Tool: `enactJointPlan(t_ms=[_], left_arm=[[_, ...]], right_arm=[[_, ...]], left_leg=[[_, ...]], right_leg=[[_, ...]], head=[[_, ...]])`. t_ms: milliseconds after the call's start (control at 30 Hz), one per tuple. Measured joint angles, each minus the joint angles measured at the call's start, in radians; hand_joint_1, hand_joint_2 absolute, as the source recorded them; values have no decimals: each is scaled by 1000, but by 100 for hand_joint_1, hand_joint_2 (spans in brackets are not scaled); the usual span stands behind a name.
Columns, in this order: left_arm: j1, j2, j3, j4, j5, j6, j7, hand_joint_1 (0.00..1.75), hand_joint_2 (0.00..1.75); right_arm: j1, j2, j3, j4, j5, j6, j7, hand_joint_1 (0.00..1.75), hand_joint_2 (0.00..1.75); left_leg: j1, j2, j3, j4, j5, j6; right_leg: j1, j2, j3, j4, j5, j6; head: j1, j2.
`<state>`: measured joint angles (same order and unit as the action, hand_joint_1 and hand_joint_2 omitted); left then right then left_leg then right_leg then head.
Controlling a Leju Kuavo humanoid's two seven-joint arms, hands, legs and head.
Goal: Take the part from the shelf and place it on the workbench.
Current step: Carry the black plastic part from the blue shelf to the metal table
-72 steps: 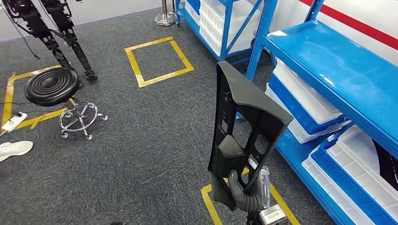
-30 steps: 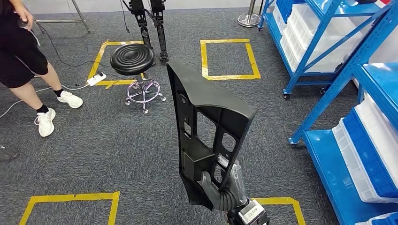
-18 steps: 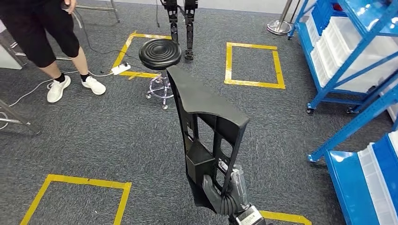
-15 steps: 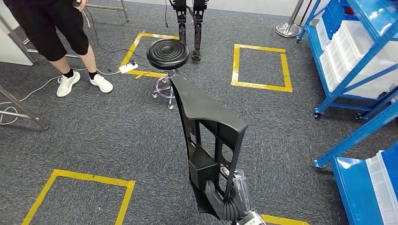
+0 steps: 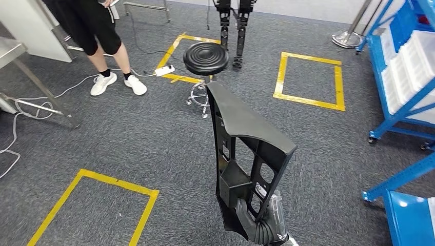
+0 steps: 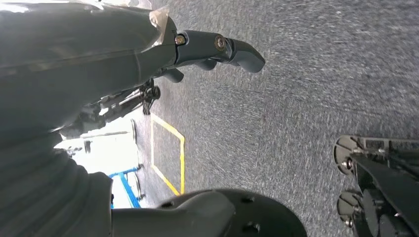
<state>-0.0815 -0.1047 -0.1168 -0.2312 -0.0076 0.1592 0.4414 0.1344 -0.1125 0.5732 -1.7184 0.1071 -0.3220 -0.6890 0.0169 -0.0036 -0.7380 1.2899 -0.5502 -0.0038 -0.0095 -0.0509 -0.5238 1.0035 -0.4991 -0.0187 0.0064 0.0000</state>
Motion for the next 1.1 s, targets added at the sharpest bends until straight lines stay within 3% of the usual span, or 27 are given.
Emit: enactJointPlan(t_ms=[100,167,233,267,300,333,400,467,500,533,600,667,733,767,833,900,967,1000,1033,1100], left_arm=[[0,1,0,0,0,0,0,0,175],[-2,4,0,0,0,0,0,0,175],[-8,10,4,-1,11,0,0,0,175],[-11,12,6,-1,16,0,0,0,175],[-14,14,8,-1,21,0,0,0,175],[-15,15,9,-1,21,0,0,0,175],[-19,18,10,-1,20,2,0,0,175],[-20,21,12,-1,20,8,0,0,175],[-20,23,13,-1,21,15,0,0,175],[-20,24,15,-1,24,24,0,0,175],[-23,28,20,-2,32,38,0,0,175],[-27,32,27,-4,38,44,0,0,175],[-26,37,33,-6,39,45,0,0,175],[-24,41,34,-6,39,45,0,0,175],[-24,45,36,-6,39,46,0,0,175],[-25,46,38,-6,37,52,0,0,175],[-24,48,38,-6,26,64,-1,0,175],[-23,50,38,-6,20,70,-1,0,175],[-21,53,38,-6,15,74,-1,0,175],[-21,58,38,-6,6,77,-1,0,175]], right_arm=[[0,0,0,-1,0,0,0,175,175],[-1,0,-1,-4,-1,0,0,175,175],[0,-1,-3,-15,-1,-3,1,175,175],[1,-2,-4,-20,0,-6,1,175,175],[2,-3,-5,-25,-1,-11,1,175,175],[4,-5,-5,-27,-2,-17,2,175,175],[13,-10,-6,-28,-9,-29,1,175,175],[23,-15,-6,-29,-17,-38,0,175,175],[25,-16,-6,-29,-20,-39,-1,175,175],[25,-17,-6,-29,-22,-36,-1,175,175],[23,-15,-5,-30,-24,-26,-1,175,175],[21,-11,-5,-30,-25,-19,-1,175,175],[17,-6,-4,-30,-26,-18,0,175,175],[15,-4,-4,-30,-26,-18,1,175,175],[11,1,-5,-30,-26,-17,1,175,175],[12,5,-5,-30,-25,-12,1,175,175],[15,6,-5,-30,-25,-6,0,175,175],[15,7,-5,-30,-28,-4,-2,175,175],[15,8,-5,-30,-32,-4,-2,175,175],[14,9,-5,-29,-40,-3,-3,175,175]], left_leg=[[0,2,11,-21,13,0],[0,21,59,-104,48,3],[-9,43,122,-224,86,20],[-12,45,139,-256,94,31],[-13,37,145,-270,96,42],[-10,27,148,-274,100,49],[-7,2,148,-275,102,57],[-8,-25,147,-274,102,58],[-8,-39,147,-274,102,58],[-8,-53,149,-274,102,57],[-10,-80,151,-272,102,52],[-14,-101,148,-270,101,42],[-11,-118,143,-270,102,29],[-8,-114,140,-266,100,24],[-5,-72,119,-224,71,13],[-3,-22,67,-115,11,5],[2,-7,14,-12,-27,-2],[4,-3,8,-2,-21,-5],[6,3,21,-31,3,-6],[7,46,86,-155,62,-8]], right_leg=[[0,-4,0,0,-1,0],[0,-13,3,0,-3,1],[9,-46,10,-1,-11,16],[12,-49,11,4,-18,25],[14,-40,6,22,-31,33],[13,-15,-11,60,-51,34],[6,32,-75,192,-107,29],[3,44,-132,294,-136,34],[2,46,-136,292,-125,42],[-1,51,-120,250,-99,52],[-8,84,-60,108,-35,67],[-12,112,-23,22,-2,62],[-11,104,-16,11,4,46],[-12,96,-14,9,6,39],[-15,76,-11,5,9,24],[-13,54,-10,4,8,12],[-10,29,-10,5,5,6],[-9,18,-10,5,3,6],[-9,7,-9,5,2,6],[-7,-12,-3,6,-5,13]], head=[[0,0],[0,0],[2,0],[3,0],[5,0],[7,0],[11,0],[13,0],[13,0],[13,0],[14,0],[12,0],[9,0],[8,0],[4,0],[-2,0],[-3,0],[-4,0],[-4,0],[-5,0]])
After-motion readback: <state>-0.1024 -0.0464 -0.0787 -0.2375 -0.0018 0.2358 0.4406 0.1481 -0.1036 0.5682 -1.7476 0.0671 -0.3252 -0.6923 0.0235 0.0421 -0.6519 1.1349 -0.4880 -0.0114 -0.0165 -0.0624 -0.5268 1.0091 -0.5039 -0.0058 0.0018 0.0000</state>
